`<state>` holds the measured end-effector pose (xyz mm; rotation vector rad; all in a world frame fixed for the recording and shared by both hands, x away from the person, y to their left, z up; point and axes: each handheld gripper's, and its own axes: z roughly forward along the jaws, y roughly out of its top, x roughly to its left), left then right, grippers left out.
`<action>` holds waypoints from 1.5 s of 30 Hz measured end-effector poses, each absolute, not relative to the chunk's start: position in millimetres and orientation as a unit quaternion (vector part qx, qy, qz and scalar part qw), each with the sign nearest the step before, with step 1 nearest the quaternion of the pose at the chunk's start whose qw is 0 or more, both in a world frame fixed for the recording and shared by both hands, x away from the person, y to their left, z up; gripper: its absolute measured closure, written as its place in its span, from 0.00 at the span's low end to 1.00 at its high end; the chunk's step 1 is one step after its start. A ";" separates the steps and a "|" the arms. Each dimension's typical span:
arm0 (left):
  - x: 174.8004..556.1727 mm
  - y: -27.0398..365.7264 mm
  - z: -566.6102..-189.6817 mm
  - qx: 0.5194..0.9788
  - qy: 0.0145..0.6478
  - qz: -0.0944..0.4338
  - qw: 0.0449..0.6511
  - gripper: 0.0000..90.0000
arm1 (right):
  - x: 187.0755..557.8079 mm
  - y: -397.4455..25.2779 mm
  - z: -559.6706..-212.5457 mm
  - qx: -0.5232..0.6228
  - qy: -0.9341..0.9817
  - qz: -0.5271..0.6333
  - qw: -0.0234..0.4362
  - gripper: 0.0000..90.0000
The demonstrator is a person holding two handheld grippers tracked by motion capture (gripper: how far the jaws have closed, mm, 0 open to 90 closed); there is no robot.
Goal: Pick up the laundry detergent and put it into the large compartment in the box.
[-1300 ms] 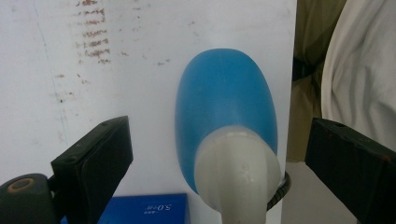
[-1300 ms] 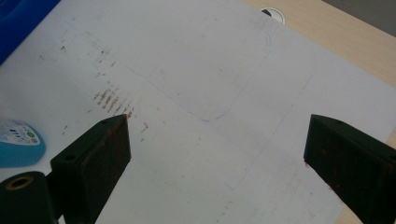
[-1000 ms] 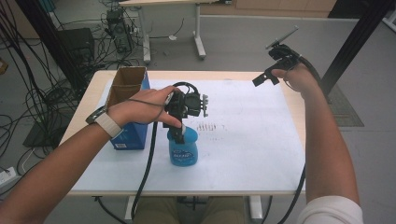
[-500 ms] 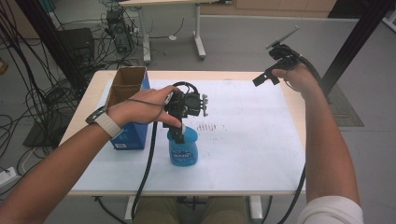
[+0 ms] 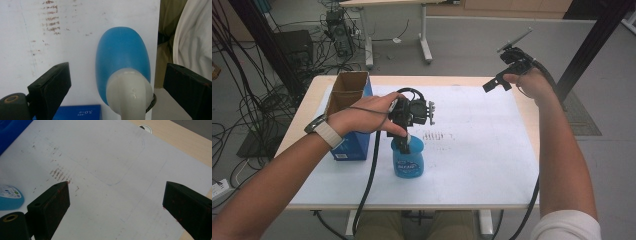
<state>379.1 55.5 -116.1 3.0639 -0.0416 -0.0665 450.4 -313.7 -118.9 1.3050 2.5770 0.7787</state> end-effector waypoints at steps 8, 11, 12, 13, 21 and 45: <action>379.6 57.4 -115.7 0.999 -0.012 -0.022 0.040 0.09 | 451.4 -313.0 -119.4 0.436 0.859 0.259 0.074 0.08; 379.8 58.3 -115.7 0.999 -0.011 -0.021 0.042 0.09 | 451.8 -312.8 -119.6 0.436 0.859 0.258 0.074 0.08; 379.8 58.3 -115.7 0.999 -0.011 -0.021 0.042 0.09 | 451.7 -312.7 -119.7 0.436 0.859 0.258 0.075 0.08; 379.9 58.1 -115.6 0.999 -0.011 -0.021 0.041 0.09 | 451.9 -312.7 -119.7 0.436 0.859 0.259 0.074 0.08; 380.0 57.9 -116.0 0.999 -0.013 -0.021 0.042 0.09 | 451.6 -312.6 -119.3 0.437 0.859 0.257 0.075 0.08; 379.4 58.6 -116.1 0.999 -0.012 -0.019 0.045 0.09 | 451.5 -312.2 -119.2 0.439 0.858 0.256 0.076 0.08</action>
